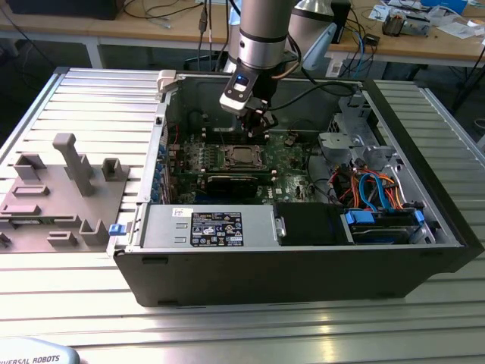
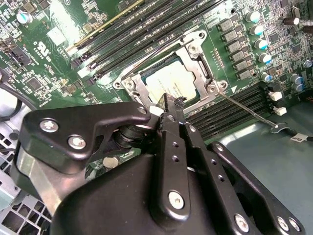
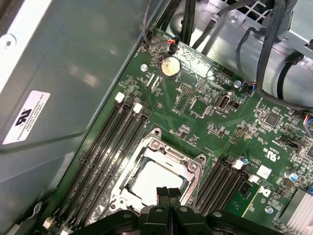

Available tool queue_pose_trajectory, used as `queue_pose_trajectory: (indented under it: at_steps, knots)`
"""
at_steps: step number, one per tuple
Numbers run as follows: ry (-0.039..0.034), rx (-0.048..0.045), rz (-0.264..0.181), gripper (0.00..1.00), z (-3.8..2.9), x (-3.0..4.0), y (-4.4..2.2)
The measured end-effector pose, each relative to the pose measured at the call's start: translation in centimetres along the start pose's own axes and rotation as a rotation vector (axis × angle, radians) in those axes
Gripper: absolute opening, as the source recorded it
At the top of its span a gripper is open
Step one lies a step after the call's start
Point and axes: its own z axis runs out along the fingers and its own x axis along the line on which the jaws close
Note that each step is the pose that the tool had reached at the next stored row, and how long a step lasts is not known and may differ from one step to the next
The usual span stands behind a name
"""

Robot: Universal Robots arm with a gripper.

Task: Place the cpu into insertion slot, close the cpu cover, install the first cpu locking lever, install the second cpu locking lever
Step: 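Install the first cpu locking lever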

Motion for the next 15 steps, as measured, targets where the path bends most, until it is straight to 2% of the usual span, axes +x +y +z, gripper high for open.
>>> queue_pose_trajectory:
  at_steps: [15]
  knots:
    - [-0.0013,-0.0004,-0.053,0.11,0.0,0.0,0.0]
